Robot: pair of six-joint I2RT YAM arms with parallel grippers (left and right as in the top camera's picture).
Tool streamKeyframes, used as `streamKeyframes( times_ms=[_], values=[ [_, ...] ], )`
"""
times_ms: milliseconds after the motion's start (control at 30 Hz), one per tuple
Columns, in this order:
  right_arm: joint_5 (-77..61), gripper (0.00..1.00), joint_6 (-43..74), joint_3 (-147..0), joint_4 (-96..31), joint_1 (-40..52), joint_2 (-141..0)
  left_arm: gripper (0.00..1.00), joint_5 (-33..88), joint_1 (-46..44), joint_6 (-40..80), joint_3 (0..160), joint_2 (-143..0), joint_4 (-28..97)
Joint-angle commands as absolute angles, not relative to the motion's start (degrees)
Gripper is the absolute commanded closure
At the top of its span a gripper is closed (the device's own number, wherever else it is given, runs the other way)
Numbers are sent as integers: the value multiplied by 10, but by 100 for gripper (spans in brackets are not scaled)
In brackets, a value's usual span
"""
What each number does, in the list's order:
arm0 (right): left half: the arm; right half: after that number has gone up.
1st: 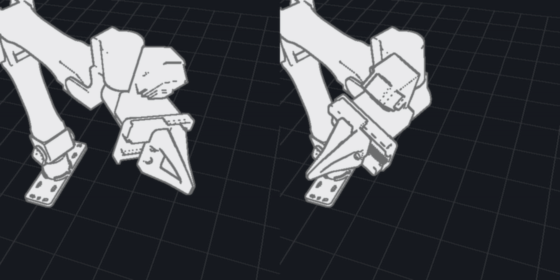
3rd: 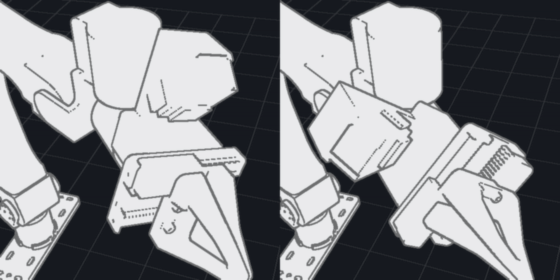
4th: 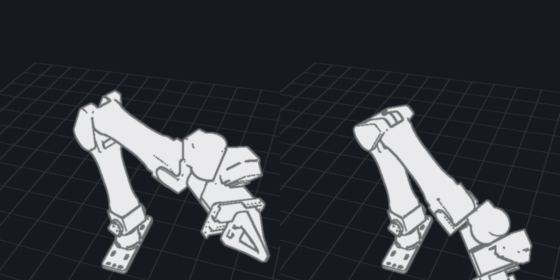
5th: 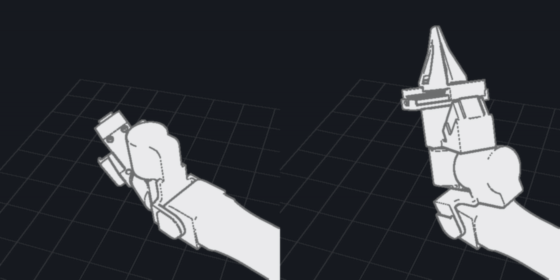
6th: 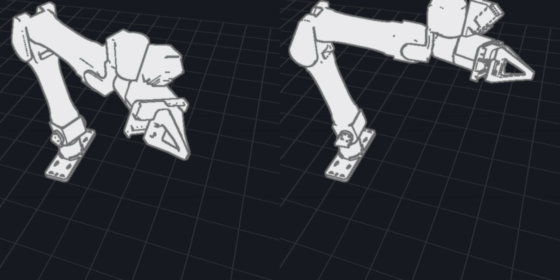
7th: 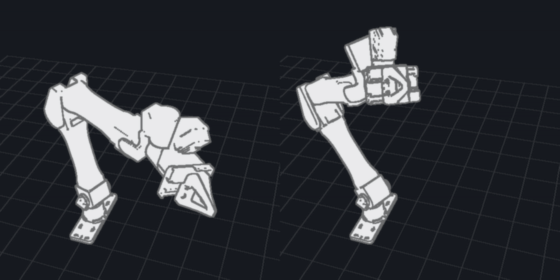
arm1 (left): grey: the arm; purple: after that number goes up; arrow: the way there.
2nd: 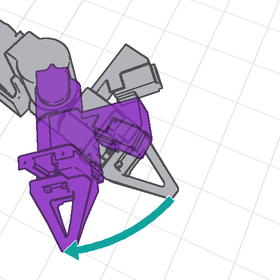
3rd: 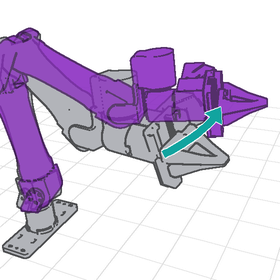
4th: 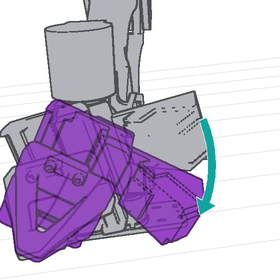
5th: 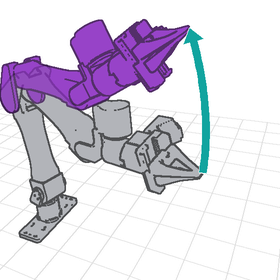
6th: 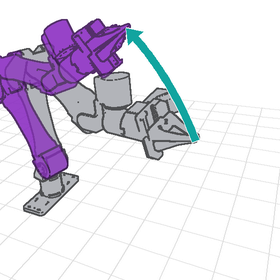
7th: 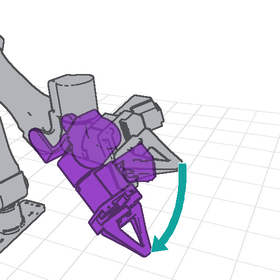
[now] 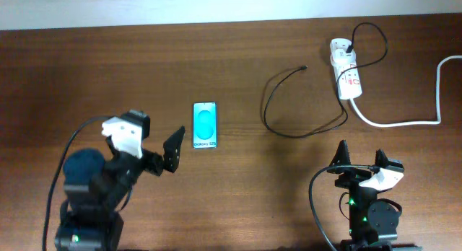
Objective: Plug charger to phone and switch on socket
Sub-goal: 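Move the left gripper forward over the Galaxy S25 phone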
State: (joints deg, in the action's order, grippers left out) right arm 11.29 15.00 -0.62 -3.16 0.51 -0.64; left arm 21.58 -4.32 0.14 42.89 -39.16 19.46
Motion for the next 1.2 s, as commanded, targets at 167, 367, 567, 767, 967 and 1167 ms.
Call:
streamKeyframes(
  times_ms=[167,367,567,767,967,1167],
  values=[
    [120,2,148,-3,-36,4,-3,1,344,-40,9,520,-533,252],
    [120,2,148,-3,-36,4,-3,1,348,-40,9,520,-535,287],
    [120,2,148,-3,-36,4,-3,1,365,-40,9,516,-555,356],
    [120,2,148,-3,-36,4,-3,1,362,-40,44,599,-613,361],
    [120,2,148,-3,-36,4,-3,1,215,-48,107,758,-727,472],
    [120,2,148,-3,-36,4,-3,1,-41,-187,139,772,-769,474]
  ],
)
